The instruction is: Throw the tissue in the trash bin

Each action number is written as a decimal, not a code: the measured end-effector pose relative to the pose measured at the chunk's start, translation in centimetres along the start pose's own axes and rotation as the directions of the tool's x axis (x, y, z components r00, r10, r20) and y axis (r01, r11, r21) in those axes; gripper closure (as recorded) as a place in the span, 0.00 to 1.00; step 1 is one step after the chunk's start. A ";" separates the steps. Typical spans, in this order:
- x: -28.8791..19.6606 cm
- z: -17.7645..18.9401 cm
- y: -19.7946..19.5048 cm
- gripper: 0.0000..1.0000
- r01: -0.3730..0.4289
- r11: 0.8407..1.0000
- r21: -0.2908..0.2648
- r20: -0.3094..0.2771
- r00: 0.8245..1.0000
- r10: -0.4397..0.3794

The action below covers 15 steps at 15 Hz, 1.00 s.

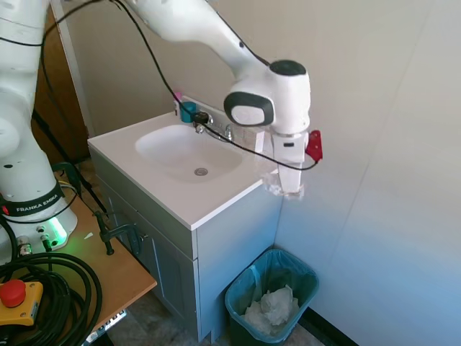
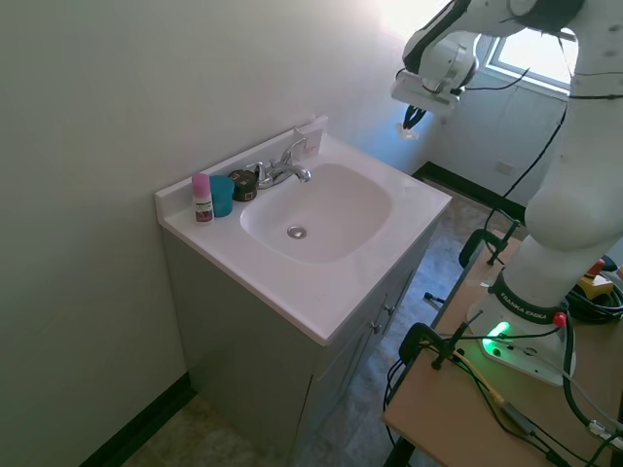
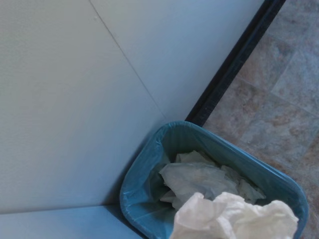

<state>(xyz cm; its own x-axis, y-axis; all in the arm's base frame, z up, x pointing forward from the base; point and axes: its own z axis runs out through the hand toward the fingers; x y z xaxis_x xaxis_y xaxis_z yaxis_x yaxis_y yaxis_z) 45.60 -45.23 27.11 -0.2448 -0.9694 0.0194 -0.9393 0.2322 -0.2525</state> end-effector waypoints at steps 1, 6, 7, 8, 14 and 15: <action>0.2 1.3 -1.0 0.00 0.010 1.000 -0.010 0.007 1.000 -0.010; -1.0 1.6 -2.8 0.00 0.038 0.999 -0.010 0.036 0.999 -0.038; -1.0 1.6 -2.8 0.00 0.039 0.999 -0.010 0.038 0.999 -0.039; -1.2 1.6 -2.9 0.00 0.041 0.999 -0.011 0.042 0.998 -0.041; -2.7 0.0 -3.3 0.00 0.082 0.997 0.009 0.064 0.995 -0.082; -3.1 -1.2 -3.6 0.00 0.088 0.996 0.023 0.065 0.994 -0.090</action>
<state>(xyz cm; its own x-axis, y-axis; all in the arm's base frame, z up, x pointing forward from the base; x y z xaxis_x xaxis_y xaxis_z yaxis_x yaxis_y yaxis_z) 49.42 -43.01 29.07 -0.1435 -0.9894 -0.0215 -0.9514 0.1439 -0.2722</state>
